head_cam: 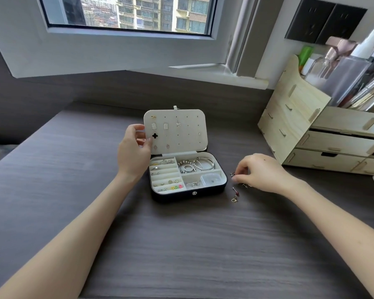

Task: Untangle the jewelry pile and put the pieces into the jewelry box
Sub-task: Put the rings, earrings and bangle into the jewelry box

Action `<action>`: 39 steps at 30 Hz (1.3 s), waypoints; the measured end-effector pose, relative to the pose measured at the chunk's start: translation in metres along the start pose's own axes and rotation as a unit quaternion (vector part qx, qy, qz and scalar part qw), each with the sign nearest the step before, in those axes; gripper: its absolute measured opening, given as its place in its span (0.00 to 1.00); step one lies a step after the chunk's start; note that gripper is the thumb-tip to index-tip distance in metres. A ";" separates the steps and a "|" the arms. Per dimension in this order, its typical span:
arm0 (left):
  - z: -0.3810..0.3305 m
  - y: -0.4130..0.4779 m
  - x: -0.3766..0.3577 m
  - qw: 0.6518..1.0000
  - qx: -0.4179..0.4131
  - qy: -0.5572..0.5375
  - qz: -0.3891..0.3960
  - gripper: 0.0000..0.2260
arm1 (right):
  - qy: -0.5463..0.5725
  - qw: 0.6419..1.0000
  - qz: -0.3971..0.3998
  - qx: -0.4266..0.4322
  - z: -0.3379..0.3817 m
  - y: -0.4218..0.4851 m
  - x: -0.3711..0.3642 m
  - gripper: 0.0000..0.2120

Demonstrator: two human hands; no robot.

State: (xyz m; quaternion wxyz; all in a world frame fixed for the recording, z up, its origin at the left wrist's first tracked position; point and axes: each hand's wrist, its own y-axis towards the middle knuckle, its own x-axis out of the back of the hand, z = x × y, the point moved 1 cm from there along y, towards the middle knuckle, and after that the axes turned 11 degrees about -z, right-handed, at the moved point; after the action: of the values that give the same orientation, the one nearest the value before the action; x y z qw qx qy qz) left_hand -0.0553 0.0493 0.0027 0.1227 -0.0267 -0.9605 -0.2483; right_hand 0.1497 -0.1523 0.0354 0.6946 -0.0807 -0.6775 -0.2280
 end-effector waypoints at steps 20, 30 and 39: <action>0.004 0.003 0.001 0.995 0.052 -0.080 -0.023 0.06 | 0.466 0.860 -0.130 -0.161 0.068 0.047 0.030 0.04; 0.011 0.006 0.001 0.984 0.074 -0.160 0.018 0.05 | 0.374 0.857 -0.257 -0.243 0.098 0.107 0.000 0.05; 0.012 0.008 0.002 0.976 0.105 -0.189 0.023 0.06 | 0.353 0.862 -0.282 -0.228 0.105 0.107 -0.008 0.05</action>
State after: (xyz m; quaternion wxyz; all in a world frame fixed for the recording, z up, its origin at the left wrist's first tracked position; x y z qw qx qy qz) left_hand -0.0585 0.0623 -0.0029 -0.0536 -0.0822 -0.9862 -0.1337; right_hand 0.1005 -0.0118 0.0557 0.7556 0.0440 -0.3099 -0.5754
